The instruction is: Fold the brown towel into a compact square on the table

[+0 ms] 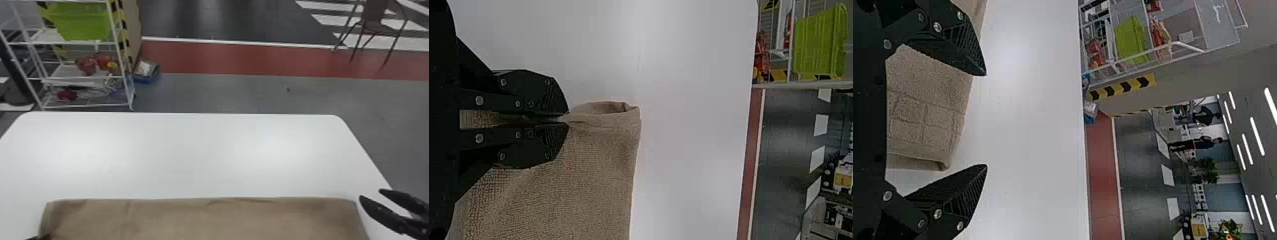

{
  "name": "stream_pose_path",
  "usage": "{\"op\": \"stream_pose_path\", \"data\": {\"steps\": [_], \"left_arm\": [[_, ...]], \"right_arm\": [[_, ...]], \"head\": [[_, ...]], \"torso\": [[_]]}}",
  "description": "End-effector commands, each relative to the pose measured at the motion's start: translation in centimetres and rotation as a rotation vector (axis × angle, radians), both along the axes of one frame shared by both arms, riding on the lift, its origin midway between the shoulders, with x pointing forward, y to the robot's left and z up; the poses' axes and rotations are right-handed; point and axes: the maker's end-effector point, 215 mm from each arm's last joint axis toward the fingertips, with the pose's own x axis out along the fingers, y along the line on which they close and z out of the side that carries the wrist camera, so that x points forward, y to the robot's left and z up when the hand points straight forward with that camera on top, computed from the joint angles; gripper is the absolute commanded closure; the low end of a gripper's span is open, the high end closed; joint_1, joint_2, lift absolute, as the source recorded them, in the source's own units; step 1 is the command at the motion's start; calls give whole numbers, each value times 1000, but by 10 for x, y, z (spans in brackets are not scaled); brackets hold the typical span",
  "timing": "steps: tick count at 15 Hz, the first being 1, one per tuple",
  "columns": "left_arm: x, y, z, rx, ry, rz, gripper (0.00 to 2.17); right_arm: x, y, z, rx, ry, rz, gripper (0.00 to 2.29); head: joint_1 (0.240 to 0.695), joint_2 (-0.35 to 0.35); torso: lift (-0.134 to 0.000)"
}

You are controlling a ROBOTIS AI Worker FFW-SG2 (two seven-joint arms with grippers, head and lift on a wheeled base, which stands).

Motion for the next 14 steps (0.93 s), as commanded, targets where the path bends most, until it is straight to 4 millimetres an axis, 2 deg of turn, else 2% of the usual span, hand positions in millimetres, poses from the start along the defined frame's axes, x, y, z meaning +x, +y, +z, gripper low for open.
{"op": "stream_pose_path", "data": {"steps": [1,4,7,9,11,14], "left_arm": [[5,4,6,2,-17,11,1892],[12,18,21,16,-47,37,1892],[12,31,27,7,-30,73,1892],[11,44,35,3,-24,107,1892],[11,56,51,-18,-38,138,1892],[7,50,81,-117,-46,145,1892]], "right_arm": [[0,1,0,3,-1,1,259],[0,0,-1,5,0,0,259],[-2,5,-2,18,0,11,259],[0,16,-7,23,10,35,259],[2,31,-14,28,21,64,259],[7,52,-21,44,32,108,279]], "head": [[695,-109],[695,-99],[695,-74],[695,-51],[695,-20],[695,34]], "torso": [[-123],[-123],[-123],[-123],[-123],[-123]]}}
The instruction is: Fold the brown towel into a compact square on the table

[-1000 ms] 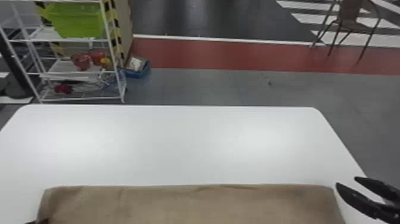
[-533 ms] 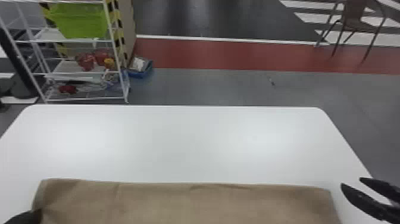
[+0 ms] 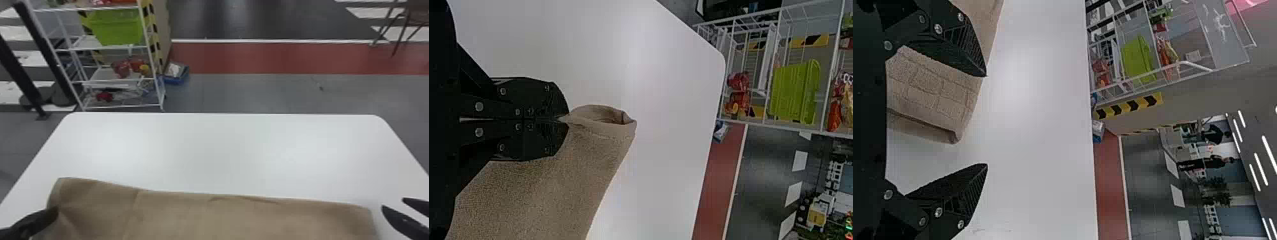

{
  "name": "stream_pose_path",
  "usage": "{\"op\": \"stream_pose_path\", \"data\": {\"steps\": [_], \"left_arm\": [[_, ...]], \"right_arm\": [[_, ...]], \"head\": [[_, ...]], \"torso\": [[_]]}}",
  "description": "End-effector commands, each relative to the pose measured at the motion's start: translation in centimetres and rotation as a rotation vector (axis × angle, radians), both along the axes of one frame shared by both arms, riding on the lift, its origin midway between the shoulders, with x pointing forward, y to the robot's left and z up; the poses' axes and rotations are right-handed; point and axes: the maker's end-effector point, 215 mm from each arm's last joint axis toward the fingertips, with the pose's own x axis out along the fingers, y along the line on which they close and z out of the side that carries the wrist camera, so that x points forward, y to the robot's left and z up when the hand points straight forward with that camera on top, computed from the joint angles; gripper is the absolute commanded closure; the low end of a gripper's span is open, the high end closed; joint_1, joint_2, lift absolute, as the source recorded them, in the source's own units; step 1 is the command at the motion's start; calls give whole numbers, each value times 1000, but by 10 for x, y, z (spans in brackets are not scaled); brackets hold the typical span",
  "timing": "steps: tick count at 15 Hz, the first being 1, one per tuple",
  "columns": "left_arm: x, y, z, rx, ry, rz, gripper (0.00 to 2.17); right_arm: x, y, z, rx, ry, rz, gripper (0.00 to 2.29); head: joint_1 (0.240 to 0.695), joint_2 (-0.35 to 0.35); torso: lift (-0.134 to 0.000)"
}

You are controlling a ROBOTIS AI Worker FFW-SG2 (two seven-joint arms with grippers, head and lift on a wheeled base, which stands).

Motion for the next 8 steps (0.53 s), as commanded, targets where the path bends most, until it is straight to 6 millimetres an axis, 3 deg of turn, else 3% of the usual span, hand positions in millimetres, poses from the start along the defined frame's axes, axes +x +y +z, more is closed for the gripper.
{"op": "stream_pose_path", "data": {"steps": [1,6,8], "left_arm": [[-6,-13,19,-84,-5,-6,1892],[-17,-69,34,-190,31,-101,1892],[-25,-102,40,-270,53,-171,1892]], "right_arm": [[4,20,-8,20,7,40,279],[7,67,-17,76,0,128,289],[6,88,-13,112,-8,166,410]], "head": [[695,45],[695,62],[695,57]], "torso": [[-123],[-123],[-123]]}}
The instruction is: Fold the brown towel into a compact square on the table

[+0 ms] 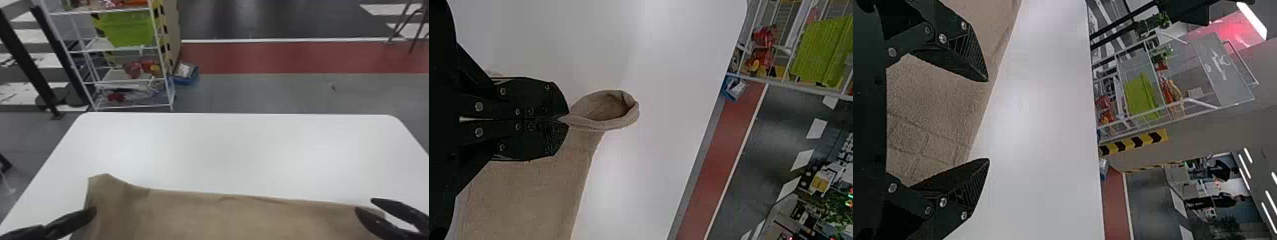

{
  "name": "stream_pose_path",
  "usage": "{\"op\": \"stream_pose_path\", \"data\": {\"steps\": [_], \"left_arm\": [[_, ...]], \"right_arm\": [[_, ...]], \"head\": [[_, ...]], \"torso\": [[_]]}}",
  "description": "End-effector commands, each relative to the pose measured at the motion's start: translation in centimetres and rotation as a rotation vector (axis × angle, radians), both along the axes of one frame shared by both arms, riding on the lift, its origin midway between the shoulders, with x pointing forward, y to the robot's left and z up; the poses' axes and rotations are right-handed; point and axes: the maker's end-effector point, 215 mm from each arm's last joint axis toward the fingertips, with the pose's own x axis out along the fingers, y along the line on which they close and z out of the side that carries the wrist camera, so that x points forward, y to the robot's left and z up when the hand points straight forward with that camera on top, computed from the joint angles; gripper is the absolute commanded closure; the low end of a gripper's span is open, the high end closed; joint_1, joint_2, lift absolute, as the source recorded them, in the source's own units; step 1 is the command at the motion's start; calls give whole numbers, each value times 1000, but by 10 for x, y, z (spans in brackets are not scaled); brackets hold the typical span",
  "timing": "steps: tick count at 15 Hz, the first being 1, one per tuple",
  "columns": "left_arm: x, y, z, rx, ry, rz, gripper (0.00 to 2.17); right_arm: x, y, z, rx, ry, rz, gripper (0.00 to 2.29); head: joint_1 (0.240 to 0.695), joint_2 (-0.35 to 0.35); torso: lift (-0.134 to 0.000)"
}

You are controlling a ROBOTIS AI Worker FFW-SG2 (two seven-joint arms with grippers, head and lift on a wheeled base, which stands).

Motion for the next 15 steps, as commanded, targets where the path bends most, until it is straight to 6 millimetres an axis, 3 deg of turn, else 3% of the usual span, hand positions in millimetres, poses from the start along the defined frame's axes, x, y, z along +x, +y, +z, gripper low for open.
{"op": "stream_pose_path", "data": {"steps": [1,3,5,7,10,15], "left_arm": [[-3,-36,16,-75,-18,-78,1892],[6,-62,40,-93,-80,-145,1892],[20,-90,67,-123,-153,-212,1892],[29,-113,73,-125,-168,-248,1892],[30,-155,77,-135,-175,-327,1892],[20,-224,67,-154,-143,-451,1892]], "right_arm": [[-2,27,6,50,-9,47,471],[-1,58,7,69,-6,106,650],[-3,85,-1,76,14,154,647],[-7,102,-9,71,29,181,647],[-8,97,-10,66,29,173,647],[-3,62,-6,37,3,101,643]], "head": [[695,50],[695,37],[695,42],[695,42],[695,32],[695,-121]], "torso": [[-123],[-123],[-123],[-123],[-123],[-123]]}}
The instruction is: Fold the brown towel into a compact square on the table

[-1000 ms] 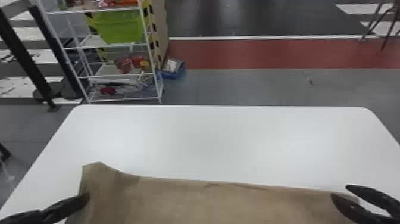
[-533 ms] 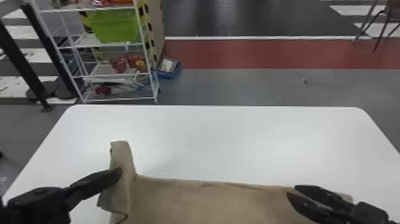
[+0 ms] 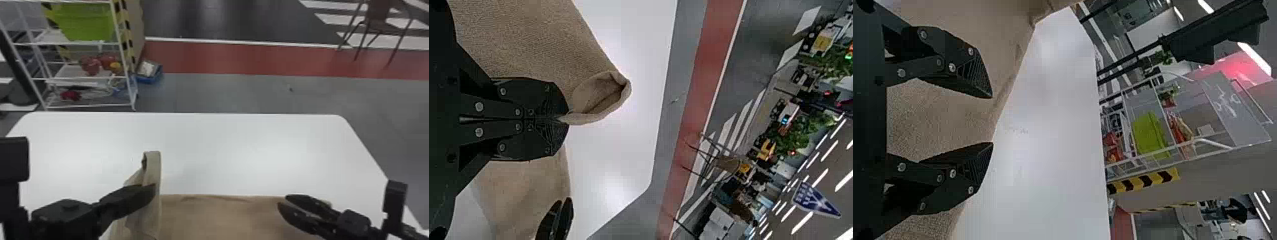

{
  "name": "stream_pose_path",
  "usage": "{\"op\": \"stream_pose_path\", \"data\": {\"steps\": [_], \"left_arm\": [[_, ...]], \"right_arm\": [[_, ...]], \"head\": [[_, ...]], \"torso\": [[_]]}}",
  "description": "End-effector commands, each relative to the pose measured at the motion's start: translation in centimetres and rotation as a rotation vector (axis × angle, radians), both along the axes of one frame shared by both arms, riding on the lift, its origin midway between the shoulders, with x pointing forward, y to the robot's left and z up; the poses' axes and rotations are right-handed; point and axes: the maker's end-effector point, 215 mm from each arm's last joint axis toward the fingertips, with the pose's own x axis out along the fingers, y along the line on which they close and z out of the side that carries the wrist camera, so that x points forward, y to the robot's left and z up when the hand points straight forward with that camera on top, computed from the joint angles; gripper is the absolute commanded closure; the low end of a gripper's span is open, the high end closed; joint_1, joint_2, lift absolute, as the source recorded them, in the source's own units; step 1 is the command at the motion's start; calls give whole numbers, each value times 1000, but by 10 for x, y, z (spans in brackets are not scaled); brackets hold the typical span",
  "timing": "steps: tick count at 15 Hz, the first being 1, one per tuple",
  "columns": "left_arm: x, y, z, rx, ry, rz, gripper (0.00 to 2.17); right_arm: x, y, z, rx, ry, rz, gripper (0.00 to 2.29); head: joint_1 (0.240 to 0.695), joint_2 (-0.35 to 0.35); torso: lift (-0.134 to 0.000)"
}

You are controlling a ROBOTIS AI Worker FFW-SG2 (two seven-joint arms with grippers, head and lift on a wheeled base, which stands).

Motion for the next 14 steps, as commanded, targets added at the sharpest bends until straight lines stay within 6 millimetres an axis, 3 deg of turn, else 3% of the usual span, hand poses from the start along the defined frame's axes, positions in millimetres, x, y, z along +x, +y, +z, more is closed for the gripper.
{"op": "stream_pose_path", "data": {"steps": [1,2,8,11,14], "left_arm": [[-4,-30,-10,16,20,-44,1892],[0,-38,-14,34,24,-51,1892],[5,-78,-33,101,42,-99,1892],[1,-98,-27,112,22,-134,1889],[8,-112,-10,129,-32,-152,1889]], "right_arm": [[1,-14,1,-13,-14,-26,647],[2,-21,3,-6,-22,-39,643],[2,-84,11,77,-67,-168,643],[5,-102,10,85,-64,-209,643],[7,-103,5,99,-59,-216,643]], "head": [[695,-147],[695,-203],[695,-344],[695,-350],[695,-350]], "torso": [[-123],[-123],[-123],[-123],[-123]]}}
